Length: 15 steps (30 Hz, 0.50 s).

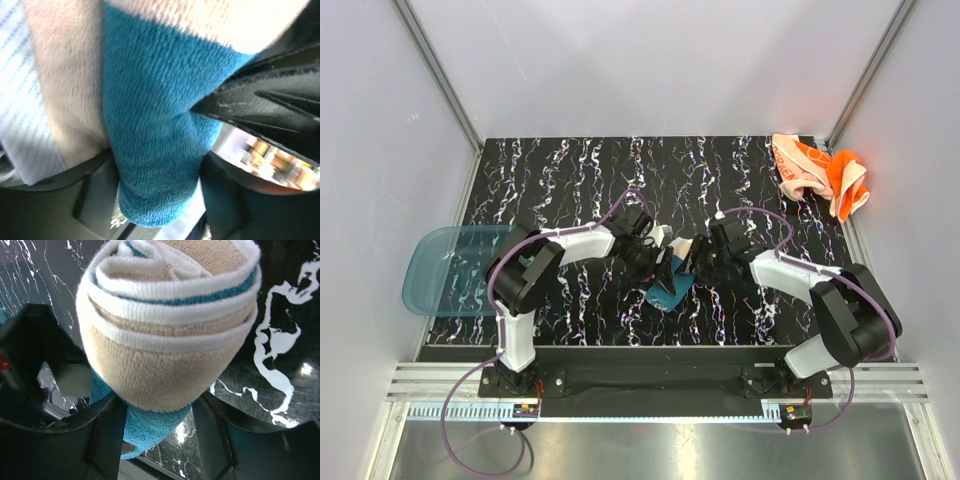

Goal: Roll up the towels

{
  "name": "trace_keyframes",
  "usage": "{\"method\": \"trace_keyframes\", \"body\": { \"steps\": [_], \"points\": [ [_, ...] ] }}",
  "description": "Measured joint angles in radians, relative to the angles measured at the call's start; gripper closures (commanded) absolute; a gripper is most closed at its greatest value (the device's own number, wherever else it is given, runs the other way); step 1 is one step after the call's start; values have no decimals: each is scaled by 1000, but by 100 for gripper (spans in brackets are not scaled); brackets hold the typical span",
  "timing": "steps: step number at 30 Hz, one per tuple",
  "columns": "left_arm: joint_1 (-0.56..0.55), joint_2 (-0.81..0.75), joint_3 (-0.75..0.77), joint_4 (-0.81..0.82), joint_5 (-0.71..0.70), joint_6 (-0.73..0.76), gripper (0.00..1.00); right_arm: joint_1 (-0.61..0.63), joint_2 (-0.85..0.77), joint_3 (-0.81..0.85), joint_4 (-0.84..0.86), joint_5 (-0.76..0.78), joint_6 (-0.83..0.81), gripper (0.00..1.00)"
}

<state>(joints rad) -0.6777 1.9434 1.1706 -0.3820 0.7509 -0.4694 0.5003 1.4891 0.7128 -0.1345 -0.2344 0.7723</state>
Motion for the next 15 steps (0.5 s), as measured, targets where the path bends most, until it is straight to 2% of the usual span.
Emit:
{"method": "trace_keyframes", "body": {
  "steps": [9,15],
  "points": [
    [-54,-174,26,-177,-374,91,23,24,73,66,-2,13,11,43],
    [-172,-325,26,-200,-643,150,22,30,101,93,-8,12,10,43]
  ]
}}
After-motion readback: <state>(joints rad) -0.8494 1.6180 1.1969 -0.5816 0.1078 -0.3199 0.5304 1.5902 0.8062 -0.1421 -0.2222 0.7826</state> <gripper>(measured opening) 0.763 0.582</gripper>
